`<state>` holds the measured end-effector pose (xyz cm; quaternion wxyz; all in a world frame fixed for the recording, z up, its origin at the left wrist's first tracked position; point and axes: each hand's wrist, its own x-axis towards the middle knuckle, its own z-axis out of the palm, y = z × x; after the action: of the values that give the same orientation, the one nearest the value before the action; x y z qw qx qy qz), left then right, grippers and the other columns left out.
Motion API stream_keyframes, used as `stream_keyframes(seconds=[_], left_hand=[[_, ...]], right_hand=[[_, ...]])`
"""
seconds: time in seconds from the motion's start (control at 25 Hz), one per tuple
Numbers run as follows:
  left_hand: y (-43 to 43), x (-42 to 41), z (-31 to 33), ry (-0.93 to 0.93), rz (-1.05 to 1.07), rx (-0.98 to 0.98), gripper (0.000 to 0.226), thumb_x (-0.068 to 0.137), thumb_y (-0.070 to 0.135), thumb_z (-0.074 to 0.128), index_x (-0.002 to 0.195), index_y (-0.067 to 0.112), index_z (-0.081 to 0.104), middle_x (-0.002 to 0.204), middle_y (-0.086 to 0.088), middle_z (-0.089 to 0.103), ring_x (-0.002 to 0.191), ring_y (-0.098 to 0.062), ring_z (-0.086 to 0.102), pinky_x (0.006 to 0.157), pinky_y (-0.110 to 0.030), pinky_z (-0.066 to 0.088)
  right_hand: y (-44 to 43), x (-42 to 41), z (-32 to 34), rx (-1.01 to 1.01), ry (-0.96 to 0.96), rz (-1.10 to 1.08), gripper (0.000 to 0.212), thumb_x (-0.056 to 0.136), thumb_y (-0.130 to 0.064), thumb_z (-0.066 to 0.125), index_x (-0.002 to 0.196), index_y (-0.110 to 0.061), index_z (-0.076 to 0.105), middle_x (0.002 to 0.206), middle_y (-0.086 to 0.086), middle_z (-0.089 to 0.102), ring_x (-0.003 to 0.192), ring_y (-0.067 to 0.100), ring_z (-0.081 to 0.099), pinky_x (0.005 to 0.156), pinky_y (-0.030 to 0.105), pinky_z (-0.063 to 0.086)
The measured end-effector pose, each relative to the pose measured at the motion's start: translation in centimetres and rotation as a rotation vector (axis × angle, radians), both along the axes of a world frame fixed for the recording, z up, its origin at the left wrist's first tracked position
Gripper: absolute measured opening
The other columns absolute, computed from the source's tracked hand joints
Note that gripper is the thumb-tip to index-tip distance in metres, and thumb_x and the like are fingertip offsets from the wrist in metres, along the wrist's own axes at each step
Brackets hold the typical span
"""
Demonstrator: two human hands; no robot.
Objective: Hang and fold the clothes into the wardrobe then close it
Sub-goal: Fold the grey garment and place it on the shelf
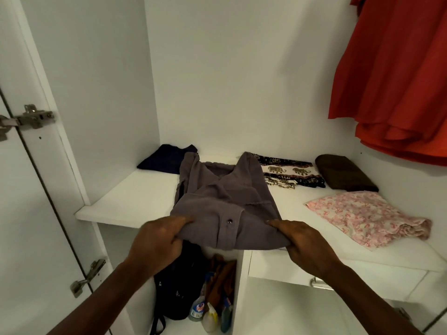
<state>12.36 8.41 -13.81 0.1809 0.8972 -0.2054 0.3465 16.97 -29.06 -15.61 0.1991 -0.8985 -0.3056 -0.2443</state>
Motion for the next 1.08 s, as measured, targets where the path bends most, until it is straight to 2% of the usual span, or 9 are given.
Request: stream_keyframes(seconds=[0.08, 0.2, 0.28, 0.4, 0.56, 0.68, 0.84, 0.92, 1.08], left_hand=[[0.4, -0.4, 2.8, -0.071, 0.045, -0.161, 0.039, 0.082, 0.030, 0.055, 0.111, 0.014, 0.076, 0.091, 0.004, 0.078, 0.069, -0.005, 0.068, 0.075, -0.002, 0.048], [0.4, 0.2, 5.6, -0.149, 0.070, -0.465, 0.026, 0.087, 0.018, 0.064, 0.112, 0.019, 0.071, 0.098, 0.017, 0.072, 0.086, 0.002, 0.067, 0.082, -0.005, 0.050], [-0.5, 1.8, 6.6, -0.160, 0.109, -0.702, 0.033, 0.094, 0.003, 0.066, 0.121, 0.022, 0.062, 0.102, 0.020, 0.067, 0.089, 0.004, 0.066, 0.081, -0.007, 0.051], [-1.8, 6.4, 7.7, -0.172, 0.177, -0.960, 0.036, 0.104, 0.005, 0.054, 0.137, 0.020, 0.049, 0.095, 0.017, 0.063, 0.080, 0.010, 0.063, 0.072, -0.004, 0.047], [-1.3, 14.3, 8.9, -0.194, 0.181, -0.924, 0.034, 0.107, 0.011, 0.044, 0.138, 0.025, 0.047, 0.086, 0.007, 0.064, 0.073, -0.004, 0.063, 0.069, -0.019, 0.047], [0.2, 21.0, 9.3, -0.138, 0.234, -0.814, 0.032, 0.107, 0.009, 0.044, 0.135, 0.020, 0.053, 0.087, 0.005, 0.065, 0.074, -0.014, 0.063, 0.071, -0.024, 0.047], [1.9, 28.9, 5.9, 0.235, 0.354, -0.508, 0.031, 0.103, 0.007, 0.044, 0.131, 0.016, 0.054, 0.102, -0.011, 0.067, 0.094, -0.031, 0.066, 0.080, -0.041, 0.053], [1.9, 30.5, 3.0, 0.448, 0.417, -0.359, 0.028, 0.100, 0.008, 0.046, 0.126, 0.016, 0.054, 0.100, -0.011, 0.066, 0.093, -0.030, 0.065, 0.078, -0.040, 0.054], [2.1, 31.1, 1.1, 0.458, 0.391, -0.452, 0.025, 0.105, 0.021, 0.047, 0.128, 0.017, 0.056, 0.108, -0.009, 0.069, 0.096, -0.027, 0.064, 0.078, -0.036, 0.047]], right_hand=[[-0.3, 0.2, 2.6, 0.246, 0.027, -0.010, 0.057, 0.080, -0.004, 0.062, 0.124, -0.040, 0.060, 0.109, -0.010, 0.076, 0.096, 0.014, 0.073, 0.085, 0.026, 0.058], [0.8, 1.2, 5.4, 0.669, 0.143, 0.027, 0.044, 0.086, 0.012, 0.064, 0.105, -0.028, 0.071, 0.098, -0.013, 0.075, 0.095, 0.008, 0.071, 0.081, 0.024, 0.057], [2.6, 2.5, 7.0, 0.888, 0.176, 0.026, 0.028, 0.094, 0.002, 0.065, 0.106, -0.021, 0.073, 0.098, -0.006, 0.076, 0.096, 0.014, 0.072, 0.080, 0.027, 0.059], [5.9, 6.1, 9.3, 1.006, 0.178, -0.053, 0.010, 0.100, -0.026, 0.062, 0.105, -0.024, 0.071, 0.096, -0.007, 0.075, 0.093, 0.008, 0.070, 0.079, 0.026, 0.056], [8.4, 13.8, 11.3, 0.902, 0.064, -0.305, 0.041, 0.105, -0.047, 0.045, 0.081, -0.018, 0.061, 0.071, 0.000, 0.063, 0.068, 0.017, 0.060, 0.062, 0.035, 0.045], [8.8, 20.0, 11.8, 0.713, 0.092, -0.501, 0.053, 0.107, -0.053, 0.032, 0.074, -0.019, 0.057, 0.071, 0.001, 0.062, 0.071, 0.023, 0.061, 0.063, 0.034, 0.041], [9.0, 25.1, 9.7, 0.185, 0.207, -0.744, 0.056, 0.107, -0.055, 0.022, 0.094, -0.022, 0.066, 0.088, 0.003, 0.065, 0.090, 0.029, 0.066, 0.074, 0.035, 0.043], [9.6, 26.4, 7.0, -0.098, 0.328, -0.797, 0.061, 0.106, -0.056, 0.019, 0.109, -0.021, 0.069, 0.102, 0.006, 0.072, 0.098, 0.028, 0.068, 0.080, 0.037, 0.048], [10.0, 27.0, 3.6, -0.171, 0.358, -0.833, 0.059, 0.106, -0.057, 0.017, 0.124, -0.028, 0.065, 0.106, 0.002, 0.074, 0.098, 0.024, 0.070, 0.076, 0.034, 0.049]])
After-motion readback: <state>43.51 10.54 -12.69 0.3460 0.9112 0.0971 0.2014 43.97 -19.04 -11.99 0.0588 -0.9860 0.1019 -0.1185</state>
